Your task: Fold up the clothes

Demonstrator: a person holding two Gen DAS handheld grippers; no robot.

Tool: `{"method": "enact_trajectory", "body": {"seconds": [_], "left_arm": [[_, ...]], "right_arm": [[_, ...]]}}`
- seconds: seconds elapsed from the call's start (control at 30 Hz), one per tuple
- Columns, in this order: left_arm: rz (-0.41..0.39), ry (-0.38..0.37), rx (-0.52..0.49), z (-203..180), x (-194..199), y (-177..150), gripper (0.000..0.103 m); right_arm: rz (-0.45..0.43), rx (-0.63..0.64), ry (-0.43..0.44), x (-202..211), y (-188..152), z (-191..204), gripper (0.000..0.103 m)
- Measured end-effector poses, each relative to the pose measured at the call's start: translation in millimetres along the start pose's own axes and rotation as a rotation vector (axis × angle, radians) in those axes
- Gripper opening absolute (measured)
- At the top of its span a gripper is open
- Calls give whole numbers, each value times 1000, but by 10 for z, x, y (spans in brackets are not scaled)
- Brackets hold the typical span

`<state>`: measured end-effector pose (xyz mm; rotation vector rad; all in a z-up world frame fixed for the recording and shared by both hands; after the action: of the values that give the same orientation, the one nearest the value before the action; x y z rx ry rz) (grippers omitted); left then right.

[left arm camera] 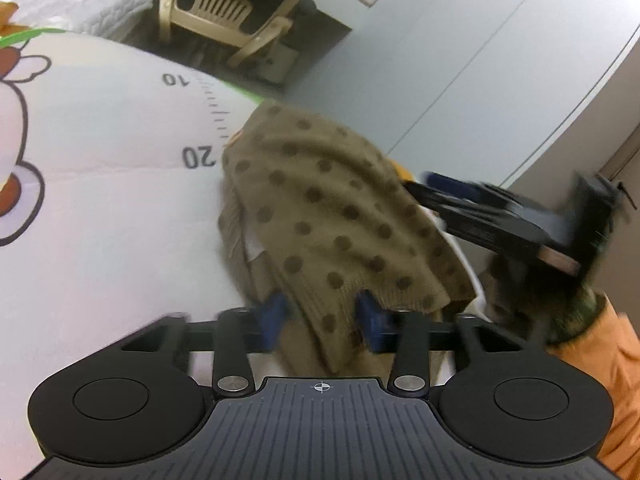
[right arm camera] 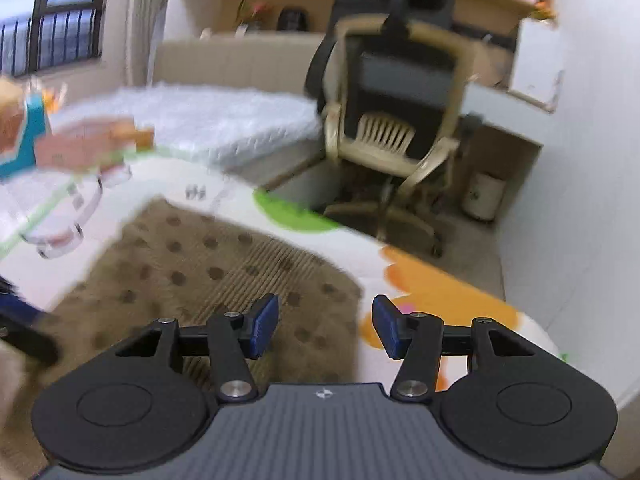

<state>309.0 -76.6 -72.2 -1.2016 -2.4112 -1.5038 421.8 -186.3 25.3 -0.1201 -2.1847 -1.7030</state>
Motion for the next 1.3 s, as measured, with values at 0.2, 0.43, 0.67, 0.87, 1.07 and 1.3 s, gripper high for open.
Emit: {"method": "enact_trajectory", "body": {"seconds": [0.2, 0.43, 0.67, 0.87, 1.07, 1.3], "left_arm": [[33, 15, -82, 91, 89, -101, 33], [73, 16, -88, 218, 138, -276, 41], [6, 30, -5, 387, 290, -33, 58], [-52, 71, 112, 584, 343, 164, 77], [-93, 31, 237, 571, 35, 421, 84], [35, -7, 270, 377, -406, 228, 91]], "right_arm": [[40, 12, -111, -455, -119, -353, 55], [-24, 19, -142, 79, 13, -391, 55], [3, 46, 44, 686, -178, 228, 78], [-61, 62, 78, 1079, -1, 505, 81], [-116, -8, 144, 1090, 177, 743, 84], [-94, 106, 292, 940, -17, 1392, 84]]}}
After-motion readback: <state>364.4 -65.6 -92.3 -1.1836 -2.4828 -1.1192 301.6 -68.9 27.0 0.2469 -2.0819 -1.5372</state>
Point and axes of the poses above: each gripper's, at about its wrist camera, not at the fingertips, and x roughly against the way its jaws point, z to its left, y to its top, the point moved 10 cm from there along -x, roughly the way its jaws point, and after that the axes turned 15 degrees about -z, right-handed, at the moved point
